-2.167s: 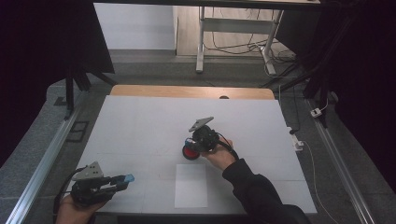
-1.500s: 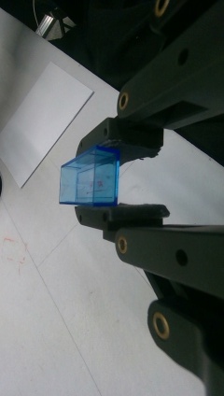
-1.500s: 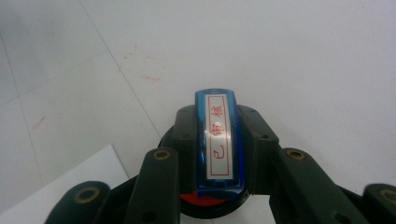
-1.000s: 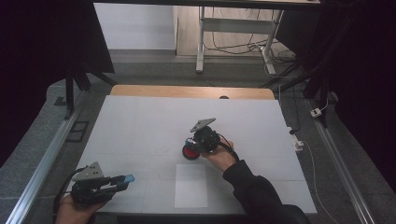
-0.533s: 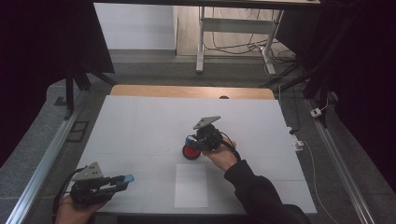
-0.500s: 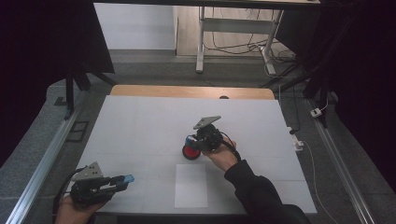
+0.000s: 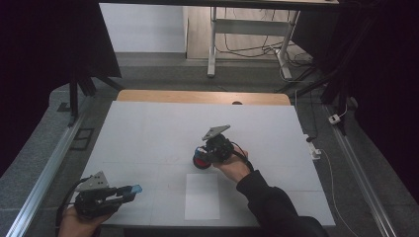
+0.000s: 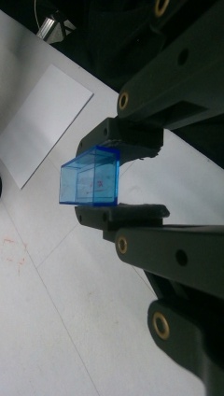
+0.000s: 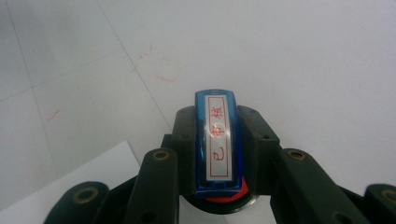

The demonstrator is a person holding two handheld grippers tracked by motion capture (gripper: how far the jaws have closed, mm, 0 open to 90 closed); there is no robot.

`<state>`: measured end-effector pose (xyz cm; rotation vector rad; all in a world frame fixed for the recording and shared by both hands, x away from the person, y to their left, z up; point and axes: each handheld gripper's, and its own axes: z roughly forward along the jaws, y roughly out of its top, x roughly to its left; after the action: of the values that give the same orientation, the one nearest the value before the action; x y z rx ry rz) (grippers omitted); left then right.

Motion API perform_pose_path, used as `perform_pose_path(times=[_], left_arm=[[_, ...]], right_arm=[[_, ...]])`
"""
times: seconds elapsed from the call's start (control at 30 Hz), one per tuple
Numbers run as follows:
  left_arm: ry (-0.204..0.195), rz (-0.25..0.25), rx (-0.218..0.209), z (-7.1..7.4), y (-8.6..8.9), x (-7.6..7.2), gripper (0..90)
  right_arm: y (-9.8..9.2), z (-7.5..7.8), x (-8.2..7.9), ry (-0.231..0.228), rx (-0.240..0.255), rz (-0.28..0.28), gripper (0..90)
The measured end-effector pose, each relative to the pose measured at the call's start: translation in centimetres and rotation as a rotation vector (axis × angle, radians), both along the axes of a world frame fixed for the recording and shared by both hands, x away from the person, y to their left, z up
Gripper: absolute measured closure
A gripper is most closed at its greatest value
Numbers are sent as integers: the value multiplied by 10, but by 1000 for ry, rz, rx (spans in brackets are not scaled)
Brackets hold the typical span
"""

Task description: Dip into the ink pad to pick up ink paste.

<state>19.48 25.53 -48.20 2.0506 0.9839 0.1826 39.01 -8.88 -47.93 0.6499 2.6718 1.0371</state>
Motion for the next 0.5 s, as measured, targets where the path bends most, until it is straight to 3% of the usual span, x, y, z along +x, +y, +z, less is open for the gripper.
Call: perform_pose_path(times=[0.37,0.5], left_arm=[[1,0,1,0,0,0,688],[3,1,0,0,0,1,688]], right_arm=[[0,-6,3,11,-3,-5,710],[3,-6,0,-6,-22,-1,712]])
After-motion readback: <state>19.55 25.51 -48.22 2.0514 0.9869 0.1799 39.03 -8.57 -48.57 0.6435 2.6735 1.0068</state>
